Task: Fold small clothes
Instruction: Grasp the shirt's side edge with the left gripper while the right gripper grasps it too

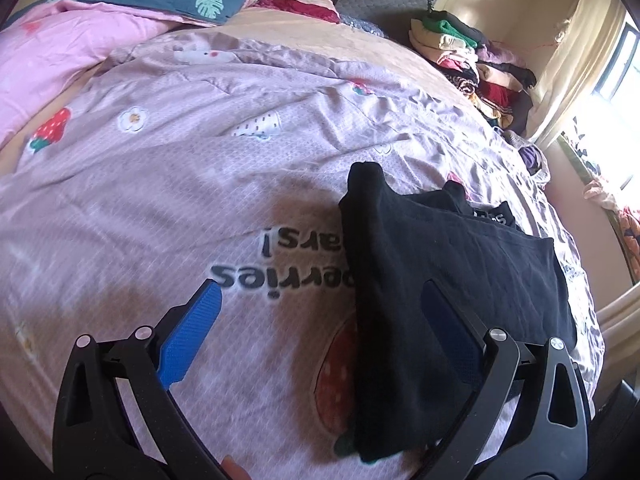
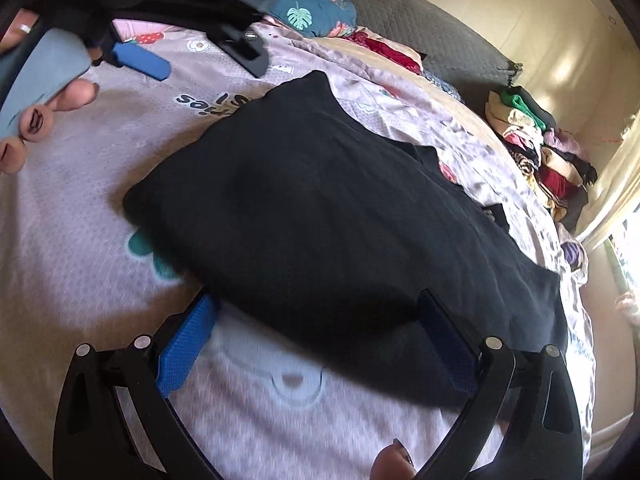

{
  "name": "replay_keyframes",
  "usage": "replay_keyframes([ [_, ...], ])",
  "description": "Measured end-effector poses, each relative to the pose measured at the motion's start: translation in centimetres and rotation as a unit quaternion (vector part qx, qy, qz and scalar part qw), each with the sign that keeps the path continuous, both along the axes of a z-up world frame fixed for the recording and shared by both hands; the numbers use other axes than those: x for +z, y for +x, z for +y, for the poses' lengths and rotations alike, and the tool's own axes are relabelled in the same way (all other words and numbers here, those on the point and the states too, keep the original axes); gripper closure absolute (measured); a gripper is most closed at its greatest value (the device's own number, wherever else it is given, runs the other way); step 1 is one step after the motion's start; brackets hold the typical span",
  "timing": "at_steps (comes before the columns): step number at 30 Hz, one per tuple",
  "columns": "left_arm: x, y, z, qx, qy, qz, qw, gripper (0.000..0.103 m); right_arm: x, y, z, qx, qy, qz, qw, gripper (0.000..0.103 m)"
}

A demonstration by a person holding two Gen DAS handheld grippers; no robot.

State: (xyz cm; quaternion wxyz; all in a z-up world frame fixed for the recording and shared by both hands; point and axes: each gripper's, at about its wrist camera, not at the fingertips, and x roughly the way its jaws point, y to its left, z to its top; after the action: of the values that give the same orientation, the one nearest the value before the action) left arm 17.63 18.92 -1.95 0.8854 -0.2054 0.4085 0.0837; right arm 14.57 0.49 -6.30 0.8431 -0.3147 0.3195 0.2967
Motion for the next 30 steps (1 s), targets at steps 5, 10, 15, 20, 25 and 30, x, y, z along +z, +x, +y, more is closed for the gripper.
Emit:
replay_keyframes([
  [5, -0.8, 2.2, -0.2, -0.007, -0.001, 0.019, 0.9998, 0.01, 0.0, 1.6, 1.0, -0.007, 0.01, -0.024, 1.0, 0.007],
  [10, -1.9, 3.9, -0.3, -0.012, -0.025, 0.038, 0.9989, 0.01, 1.6, 1.2, -0.1, 0.0, 0.055, -0.05, 0.997, 0.034],
  [15, -2.8, 5.1, -0.7, -0.018, -0.061, 0.049, 0.9968, 0.01, 3.5, 0.1, -1.9, 0.022, 0.104, -0.071, 0.992, 0.083],
  [20, -2.4, 5.9, -2.0, -0.031, -0.106, 0.035, 0.9933, 0.01, 4.8, -0.1, -3.8, 0.012, 0.142, -0.068, 0.987, 0.095],
  [25, -0.4, 6.6, -4.7, -0.049, -0.111, 0.01, 0.9926, 0.061, 6.0, 0.1, -6.3, -0.014, 0.182, -0.066, 0.981, 0.096],
  [30, 2.9, 7.5, -8.2, -0.073, -0.08, -0.02, 0.9939, 0.077, 7.1, 0.4, -9.5, -0.056, 0.221, -0.075, 0.971, 0.096],
])
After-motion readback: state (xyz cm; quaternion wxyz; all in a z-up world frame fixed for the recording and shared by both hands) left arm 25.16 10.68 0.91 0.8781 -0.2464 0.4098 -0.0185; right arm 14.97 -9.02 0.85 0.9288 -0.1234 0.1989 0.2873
